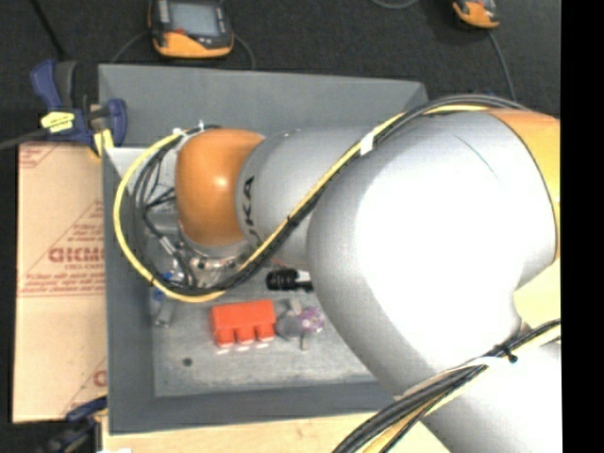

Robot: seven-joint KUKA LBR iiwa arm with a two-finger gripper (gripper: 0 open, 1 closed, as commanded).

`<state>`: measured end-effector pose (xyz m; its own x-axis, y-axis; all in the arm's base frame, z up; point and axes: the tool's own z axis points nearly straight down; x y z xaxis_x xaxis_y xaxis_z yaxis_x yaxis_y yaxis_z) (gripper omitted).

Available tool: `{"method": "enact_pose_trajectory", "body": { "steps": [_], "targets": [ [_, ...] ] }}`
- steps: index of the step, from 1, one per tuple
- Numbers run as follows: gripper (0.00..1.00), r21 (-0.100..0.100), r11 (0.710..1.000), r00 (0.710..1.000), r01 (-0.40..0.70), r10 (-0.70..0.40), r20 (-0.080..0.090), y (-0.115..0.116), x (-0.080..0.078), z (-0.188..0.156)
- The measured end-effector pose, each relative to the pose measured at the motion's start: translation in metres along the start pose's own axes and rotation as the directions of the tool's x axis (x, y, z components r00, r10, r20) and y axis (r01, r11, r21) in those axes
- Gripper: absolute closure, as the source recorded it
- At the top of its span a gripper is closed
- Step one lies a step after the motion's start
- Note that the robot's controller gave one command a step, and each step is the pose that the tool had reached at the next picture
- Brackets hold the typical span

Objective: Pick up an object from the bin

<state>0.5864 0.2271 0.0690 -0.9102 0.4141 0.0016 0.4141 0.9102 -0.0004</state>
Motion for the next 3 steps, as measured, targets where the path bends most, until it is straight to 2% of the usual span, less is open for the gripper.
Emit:
{"method": "enact_pose_trajectory", "body": {
  "steps": [1, 2, 3],
  "targets": [
    [1.00, -0.002, 1.000, 1.000, -0.002, 0.002, 0.002, 0.000, 0.000, -0.002],
    [1.00, -0.002, 1.000, 0.999, -0.031, 0.031, 0.008, 0.033, -0.056, -0.002],
    [1.00, -0.008, 0.999, 0.999, -0.035, 0.035, 0.009, 0.021, -0.043, -0.091]
  ]
}}
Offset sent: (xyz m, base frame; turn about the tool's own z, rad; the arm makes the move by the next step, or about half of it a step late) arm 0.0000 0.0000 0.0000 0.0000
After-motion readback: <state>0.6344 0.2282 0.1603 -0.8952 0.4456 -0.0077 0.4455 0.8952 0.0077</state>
